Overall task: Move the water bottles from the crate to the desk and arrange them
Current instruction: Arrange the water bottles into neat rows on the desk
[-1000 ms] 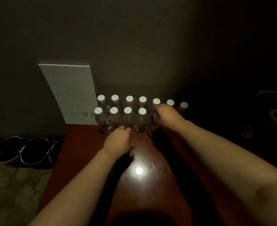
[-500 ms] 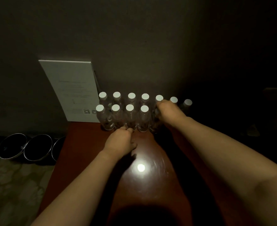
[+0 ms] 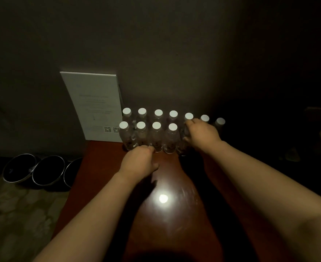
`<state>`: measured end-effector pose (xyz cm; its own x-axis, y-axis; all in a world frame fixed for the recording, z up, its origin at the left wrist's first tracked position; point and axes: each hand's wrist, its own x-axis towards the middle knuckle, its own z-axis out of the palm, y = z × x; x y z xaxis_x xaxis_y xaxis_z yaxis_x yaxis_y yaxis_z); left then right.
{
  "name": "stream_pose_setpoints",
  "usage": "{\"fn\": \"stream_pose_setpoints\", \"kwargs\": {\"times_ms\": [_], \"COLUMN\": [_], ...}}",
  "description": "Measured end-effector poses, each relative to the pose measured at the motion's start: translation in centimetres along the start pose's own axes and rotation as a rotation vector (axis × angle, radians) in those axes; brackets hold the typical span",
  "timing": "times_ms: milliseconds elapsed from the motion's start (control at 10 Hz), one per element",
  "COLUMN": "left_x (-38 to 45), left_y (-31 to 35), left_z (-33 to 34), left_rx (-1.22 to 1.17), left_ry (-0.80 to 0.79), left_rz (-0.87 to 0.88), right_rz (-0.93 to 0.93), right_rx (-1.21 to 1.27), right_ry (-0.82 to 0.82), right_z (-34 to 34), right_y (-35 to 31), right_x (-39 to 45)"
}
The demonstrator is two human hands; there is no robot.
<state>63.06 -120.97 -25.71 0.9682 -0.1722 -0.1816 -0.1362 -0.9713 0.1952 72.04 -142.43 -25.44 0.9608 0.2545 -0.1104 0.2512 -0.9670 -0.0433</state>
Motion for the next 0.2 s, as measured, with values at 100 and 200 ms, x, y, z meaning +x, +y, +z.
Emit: {"fn": "stream_pose_setpoints", "kwargs": {"times_ms": [100,200], "left_x": [-0.7,-1.3], "left_y": [-0.5,-1.0], "left_z": [-1.0,-2.2], "left_rx": [0.01,0.012], "left_ry": [0.002,0.036], "left_rz": [0.013,0.029], "right_rz": [0.001,-0.001], "right_rx": [0.034,0.031], "right_ry": [0.038,0.054], "right_z": [-1.2,-2.7], "right_y": [-0.3,-0.7], "right_x": [-1.5,-3.0]}}
